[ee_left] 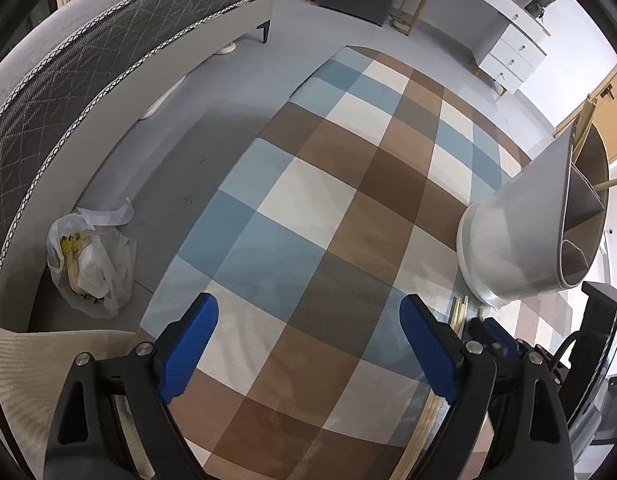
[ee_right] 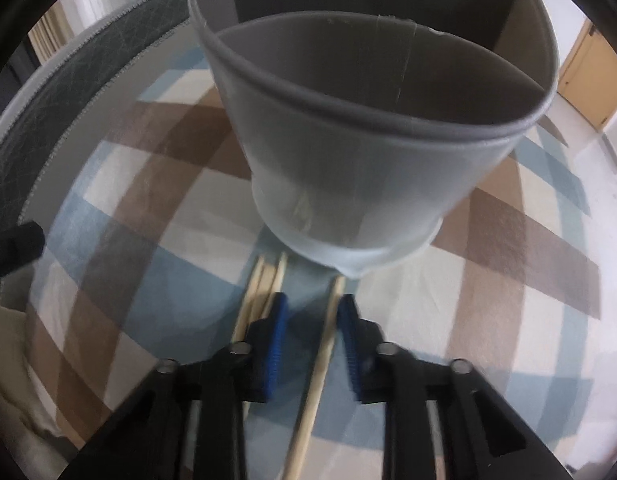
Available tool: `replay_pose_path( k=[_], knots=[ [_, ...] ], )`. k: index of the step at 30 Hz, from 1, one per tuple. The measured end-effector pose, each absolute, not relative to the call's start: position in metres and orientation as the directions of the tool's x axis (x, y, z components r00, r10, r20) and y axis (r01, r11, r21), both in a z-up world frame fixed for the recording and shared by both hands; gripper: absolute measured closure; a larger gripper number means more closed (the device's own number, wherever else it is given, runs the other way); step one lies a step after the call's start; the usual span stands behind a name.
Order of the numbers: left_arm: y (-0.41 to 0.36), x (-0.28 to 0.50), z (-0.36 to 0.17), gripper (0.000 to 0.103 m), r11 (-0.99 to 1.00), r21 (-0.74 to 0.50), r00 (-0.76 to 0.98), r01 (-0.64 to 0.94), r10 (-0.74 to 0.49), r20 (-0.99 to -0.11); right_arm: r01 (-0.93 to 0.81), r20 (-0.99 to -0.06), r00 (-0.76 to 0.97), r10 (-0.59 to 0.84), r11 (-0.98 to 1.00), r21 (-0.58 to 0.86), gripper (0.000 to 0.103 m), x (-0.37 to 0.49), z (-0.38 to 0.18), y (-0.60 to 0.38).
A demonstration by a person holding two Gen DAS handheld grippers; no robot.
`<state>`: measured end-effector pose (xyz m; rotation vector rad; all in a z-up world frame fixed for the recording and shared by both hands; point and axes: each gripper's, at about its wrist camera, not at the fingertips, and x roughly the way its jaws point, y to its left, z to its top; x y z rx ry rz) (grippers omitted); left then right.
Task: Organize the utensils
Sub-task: 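Grasp a chopstick with the right gripper while the left gripper grasps another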
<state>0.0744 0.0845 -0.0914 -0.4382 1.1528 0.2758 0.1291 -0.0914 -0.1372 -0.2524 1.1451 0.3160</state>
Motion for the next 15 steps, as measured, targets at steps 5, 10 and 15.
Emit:
replay_pose_path(
  k=[5,10,15],
  knots=[
    [0.072,0.077,-0.097,0.014,0.906,-0.230,0.399,-0.355,-0.076,-0.914,-0.299,-0.906,0.364,0.215,0.948,0.105,0.099,0.118,-0.128,-0.125],
    [0.043,0.079,-0.107,0.014,0.940,-0.265,0.374,-0.215,-0.171,-0.912,-0.179,-0.839,0.424,0.340,0.940,0.290,0.099,0.100,-0.104,-0.187],
    [0.015,0.076,-0.106,0.014,0.965,-0.242,0.385,-0.102,-0.187,-0.904,-0.043,-0.756,0.479,0.445,0.873,0.486,0.099,0.089,-0.096,-0.247]
  ],
)
